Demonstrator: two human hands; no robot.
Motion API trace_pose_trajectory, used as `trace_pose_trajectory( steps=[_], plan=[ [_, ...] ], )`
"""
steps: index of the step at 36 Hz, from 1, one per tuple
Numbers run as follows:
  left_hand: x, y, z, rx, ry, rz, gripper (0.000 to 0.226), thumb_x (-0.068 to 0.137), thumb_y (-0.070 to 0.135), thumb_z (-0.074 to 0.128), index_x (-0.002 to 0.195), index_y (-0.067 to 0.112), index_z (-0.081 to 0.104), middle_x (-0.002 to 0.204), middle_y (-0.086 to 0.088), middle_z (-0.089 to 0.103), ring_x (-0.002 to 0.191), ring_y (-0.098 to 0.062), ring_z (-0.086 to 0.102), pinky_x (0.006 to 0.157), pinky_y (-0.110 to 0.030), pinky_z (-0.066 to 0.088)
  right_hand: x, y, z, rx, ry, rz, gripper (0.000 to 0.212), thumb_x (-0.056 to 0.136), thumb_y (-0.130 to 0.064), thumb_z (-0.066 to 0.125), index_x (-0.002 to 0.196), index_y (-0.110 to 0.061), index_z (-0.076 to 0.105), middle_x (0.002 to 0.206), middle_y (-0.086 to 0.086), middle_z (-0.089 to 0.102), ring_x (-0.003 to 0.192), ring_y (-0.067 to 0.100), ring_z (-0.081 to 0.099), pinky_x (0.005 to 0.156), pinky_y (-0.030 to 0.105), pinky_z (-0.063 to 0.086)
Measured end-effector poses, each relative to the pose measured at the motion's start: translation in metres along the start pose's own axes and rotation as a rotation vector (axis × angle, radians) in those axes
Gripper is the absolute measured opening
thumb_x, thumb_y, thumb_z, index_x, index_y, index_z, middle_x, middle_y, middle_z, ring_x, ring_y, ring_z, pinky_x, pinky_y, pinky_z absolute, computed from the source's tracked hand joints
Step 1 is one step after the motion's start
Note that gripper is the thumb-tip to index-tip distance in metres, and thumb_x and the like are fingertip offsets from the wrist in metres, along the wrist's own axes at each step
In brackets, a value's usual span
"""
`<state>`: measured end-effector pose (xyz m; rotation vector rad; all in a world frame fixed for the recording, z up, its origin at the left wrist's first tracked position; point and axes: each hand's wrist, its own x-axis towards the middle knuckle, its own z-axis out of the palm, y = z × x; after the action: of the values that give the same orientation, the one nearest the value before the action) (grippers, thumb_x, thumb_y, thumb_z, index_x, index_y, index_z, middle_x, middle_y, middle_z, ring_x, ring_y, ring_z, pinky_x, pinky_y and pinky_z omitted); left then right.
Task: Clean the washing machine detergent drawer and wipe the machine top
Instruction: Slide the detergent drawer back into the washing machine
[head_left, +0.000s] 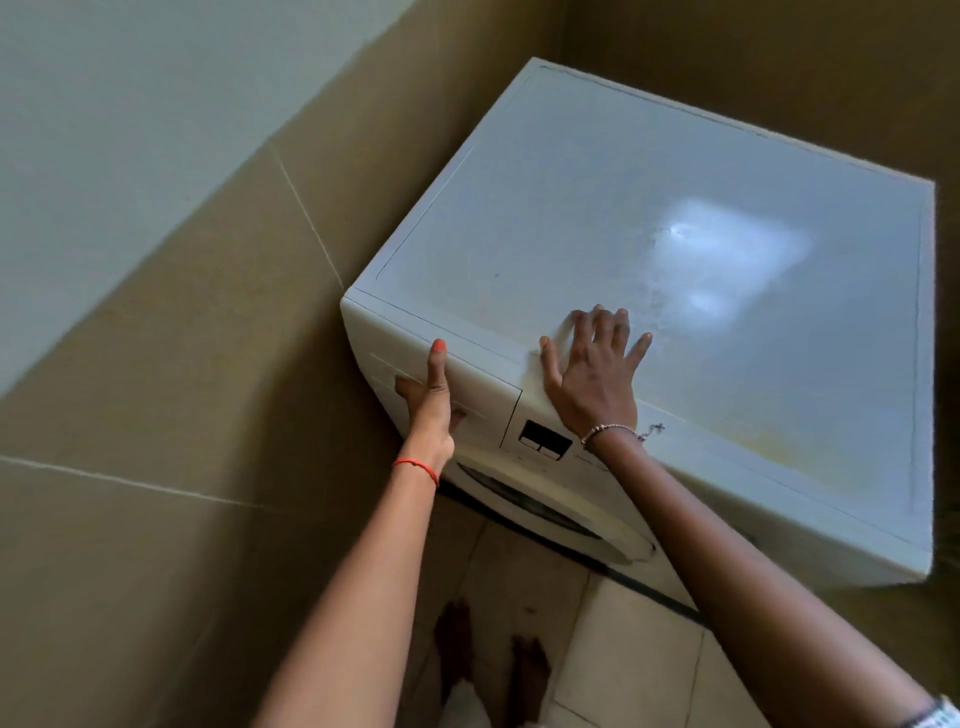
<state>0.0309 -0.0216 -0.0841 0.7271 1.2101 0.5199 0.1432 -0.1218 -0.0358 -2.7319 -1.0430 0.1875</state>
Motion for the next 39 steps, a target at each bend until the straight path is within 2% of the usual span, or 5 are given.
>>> trace_pose_trajectory(
  steps=[4,10,26,34,39],
  plan=[
    [0.001,-0.001,0.0,-0.03,-0.024,-0.015,0.111,0.057,0.07,0.068,0.144,0.025,0.015,0.136,-0.011,0.044,0.12,-0.03,0.047,0.1,-0.05,0.043,0.0,0.001,-0.001,0.015,-0.003,-0.005,0.055,0.097,-0.045,0.027,0.137,-0.007,0.031,0.148,0.015,0.023,0.142,0.035,0.005,0.113,0.06,-0.002],
    [0.002,0.0,-0.003,-0.08,0.0,-0.037,0.071,0.077,0.051,0.063,0.134,0.021,0.031,0.125,-0.012,0.048,0.115,-0.03,0.048,0.087,-0.043,0.049,0.0,0.002,-0.002,0.029,-0.007,-0.009,0.054,0.097,-0.045,0.028,0.137,-0.009,0.031,0.148,0.014,0.022,0.143,0.035,0.004,0.113,0.058,-0.004],
    [0.004,0.003,-0.008,-0.191,-0.123,-0.078,0.126,0.021,0.065,0.082,0.132,0.025,0.039,0.127,-0.012,0.048,0.116,-0.032,0.047,0.078,-0.041,0.05,0.0,0.002,-0.001,0.045,0.007,-0.001,0.051,0.096,-0.044,0.03,0.133,-0.009,0.034,0.146,0.014,0.024,0.142,0.034,0.005,0.113,0.057,-0.003],
    [-0.002,-0.003,-0.022,-0.233,-0.156,-0.046,0.129,0.024,0.062,0.084,0.136,0.024,0.035,0.126,-0.014,0.049,0.115,-0.03,0.05,0.092,-0.049,0.047,0.001,0.003,-0.001,0.07,0.015,-0.009,0.048,0.095,-0.043,0.033,0.129,-0.009,0.036,0.143,0.014,0.027,0.142,0.034,0.007,0.113,0.058,-0.003],
    [-0.018,-0.015,-0.06,-0.259,-0.126,-0.085,0.135,0.02,0.061,0.086,0.139,0.023,0.033,0.125,-0.014,0.05,0.113,-0.029,0.052,0.087,-0.045,0.049,0.001,0.004,-0.001,0.062,0.007,-0.007,0.05,0.095,-0.045,0.033,0.13,-0.009,0.035,0.143,0.014,0.027,0.142,0.035,0.008,0.113,0.059,-0.002]
  ],
)
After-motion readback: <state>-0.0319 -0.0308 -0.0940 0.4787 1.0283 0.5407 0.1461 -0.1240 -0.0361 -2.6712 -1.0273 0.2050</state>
